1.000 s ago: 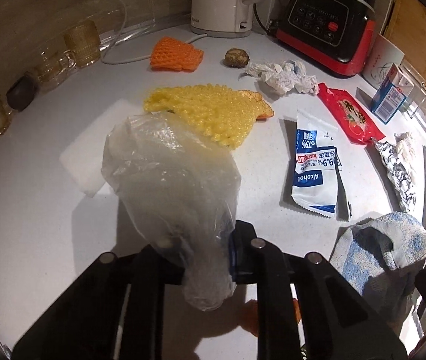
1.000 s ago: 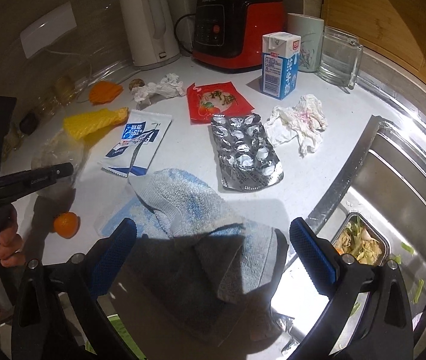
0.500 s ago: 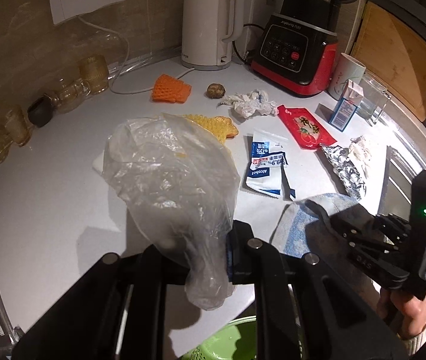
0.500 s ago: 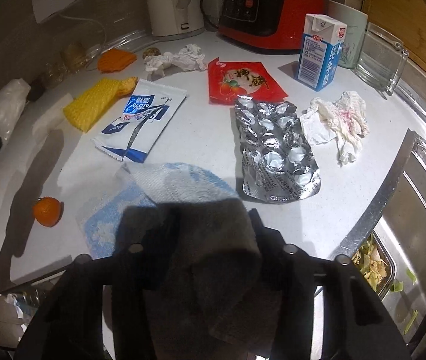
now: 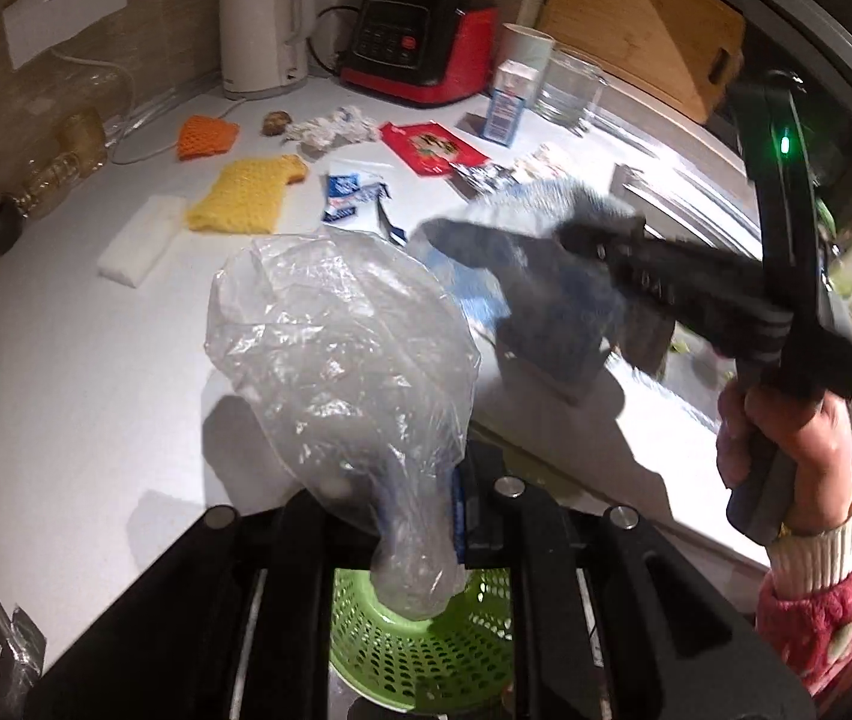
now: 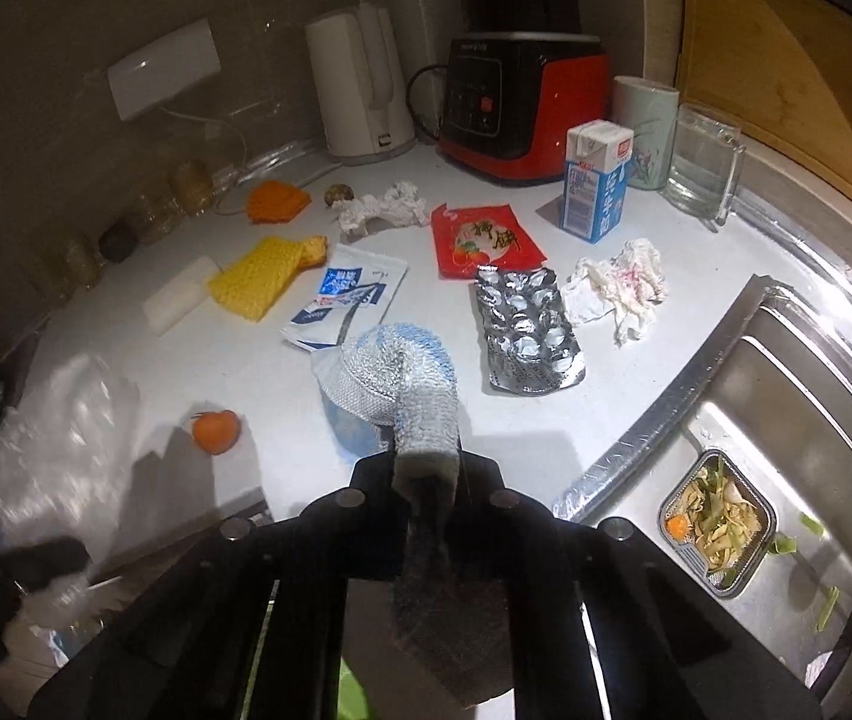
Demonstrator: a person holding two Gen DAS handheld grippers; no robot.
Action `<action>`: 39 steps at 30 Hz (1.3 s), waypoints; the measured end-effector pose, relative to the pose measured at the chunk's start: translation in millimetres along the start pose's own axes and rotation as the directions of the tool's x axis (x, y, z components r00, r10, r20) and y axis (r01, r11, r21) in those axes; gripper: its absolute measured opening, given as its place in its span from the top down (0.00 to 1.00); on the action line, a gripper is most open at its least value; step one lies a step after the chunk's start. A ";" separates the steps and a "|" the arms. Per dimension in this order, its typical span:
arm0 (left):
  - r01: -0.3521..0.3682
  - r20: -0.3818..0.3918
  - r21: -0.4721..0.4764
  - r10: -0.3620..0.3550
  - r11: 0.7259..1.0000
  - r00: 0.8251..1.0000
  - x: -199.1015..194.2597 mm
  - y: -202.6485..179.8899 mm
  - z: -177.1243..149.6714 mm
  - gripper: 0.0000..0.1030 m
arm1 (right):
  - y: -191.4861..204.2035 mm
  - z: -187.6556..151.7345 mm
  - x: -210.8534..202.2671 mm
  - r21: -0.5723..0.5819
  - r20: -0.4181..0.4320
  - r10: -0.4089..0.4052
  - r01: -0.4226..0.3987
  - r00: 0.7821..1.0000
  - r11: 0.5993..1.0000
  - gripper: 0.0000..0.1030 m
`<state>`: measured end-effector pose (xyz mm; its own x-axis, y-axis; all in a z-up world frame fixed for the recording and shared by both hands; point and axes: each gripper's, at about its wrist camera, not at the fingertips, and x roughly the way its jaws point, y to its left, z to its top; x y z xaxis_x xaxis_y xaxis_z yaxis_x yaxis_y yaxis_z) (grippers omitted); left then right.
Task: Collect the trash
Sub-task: 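Carry the bag and cloth over the green basket and open both tools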
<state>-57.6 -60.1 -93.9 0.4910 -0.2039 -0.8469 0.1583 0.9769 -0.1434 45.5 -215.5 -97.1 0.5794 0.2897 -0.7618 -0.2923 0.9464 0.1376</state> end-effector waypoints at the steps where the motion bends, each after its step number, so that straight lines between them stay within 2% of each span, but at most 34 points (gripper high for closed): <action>1: 0.017 -0.015 0.019 -0.017 1.000 1.000 -0.2 -4.5 -8.7 0.86 | 3.4 -2.3 -13.6 0.007 0.018 -0.012 0.011 1.000 1.000 0.90; 4: 0.056 -0.071 0.067 -0.052 0.996 0.996 2.1 -13.9 -37.0 0.86 | 10.6 -12.9 -52.2 0.046 0.057 -0.029 0.027 0.998 0.999 0.90; 8: 0.111 -0.156 0.077 -0.098 0.991 0.983 13.6 -16.3 -73.0 0.86 | 21.5 -34.9 -92.2 0.091 0.078 -0.048 0.041 0.996 0.995 0.90; 9: 0.121 -0.180 0.078 -0.106 0.990 0.978 17.6 -16.5 -80.5 0.84 | 24.5 -41.9 -99.4 0.100 0.076 -0.057 0.050 0.995 0.994 0.90; 11: 0.135 -0.218 0.084 -0.114 0.987 0.969 23.8 -18.1 -93.9 0.70 | 29.4 -56.7 -109.8 0.123 0.067 -0.056 0.048 0.996 0.991 0.90; 12: 0.136 -0.220 0.081 -0.115 0.987 0.969 24.0 -19.1 -101.1 0.56 | 32.1 -65.1 -114.3 0.134 0.060 -0.053 0.044 0.997 0.990 0.90; 13: 0.131 -0.214 0.081 -0.111 0.988 0.970 23.1 -19.6 -105.7 0.46 | 35.3 -72.7 -116.7 0.142 0.052 -0.052 0.044 0.997 0.989 0.90; 16: 0.135 -0.192 0.094 -0.115 0.986 0.975 13.3 -19.8 -116.1 0.35 | 48.5 -96.0 -122.1 0.153 0.024 -0.053 0.049 0.998 0.987 0.90; 24: 0.094 -0.112 0.149 -0.078 0.984 0.991 -20.4 -13.9 -121.9 0.25 | 83.5 -131.9 -129.9 0.118 -0.008 -0.043 0.043 0.999 0.992 0.90; 30: 0.034 -0.018 0.137 -0.032 0.990 0.999 -53.1 7.8 -114.3 0.19 | 94.1 -149.6 -108.4 0.114 -0.077 0.001 0.007 0.997 0.993 0.90; 32: 0.007 0.009 0.128 -0.008 0.992 1.000 -61.6 15.2 -112.6 0.17 | 98.4 -154.9 -98.9 0.111 -0.104 0.019 -0.007 0.994 0.994 0.87; 33: -0.005 0.020 0.124 0.003 0.992 1.000 -64.4 19.0 -110.7 0.17 | 100.9 -156.9 -93.5 0.106 -0.120 0.027 -0.014 0.992 0.994 0.84; 35: -0.015 0.032 0.115 0.011 0.993 0.999 -68.8 24.1 -108.8 0.16 | 105.5 -159.8 -85.1 0.102 -0.153 0.037 -0.022 0.988 0.995 0.69; 36: -0.019 0.036 0.109 0.016 0.994 0.999 -70.4 26.7 -107.7 0.15 | 107.8 -160.5 -83.1 0.103 -0.159 0.033 -0.017 0.987 0.995 0.53; 37: -0.023 0.038 0.102 0.019 0.995 0.999 -72.2 28.0 -107.6 0.15 | 109.9 -160.2 -83.5 0.103 -0.152 0.022 -0.007 0.988 0.995 0.41; 39: -0.024 0.044 0.093 0.020 0.995 0.999 -74.5 31.5 -105.3 0.15 | 111.6 -156.0 -86.3 0.105 -0.139 0.004 0.011 0.990 0.994 0.35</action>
<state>-179.4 -7.4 -89.2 0.5312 -0.1865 -0.8265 0.2252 0.9715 -0.0745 -155.9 -157.1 -114.8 0.4672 0.2706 -0.8417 -0.2040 0.9593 0.1952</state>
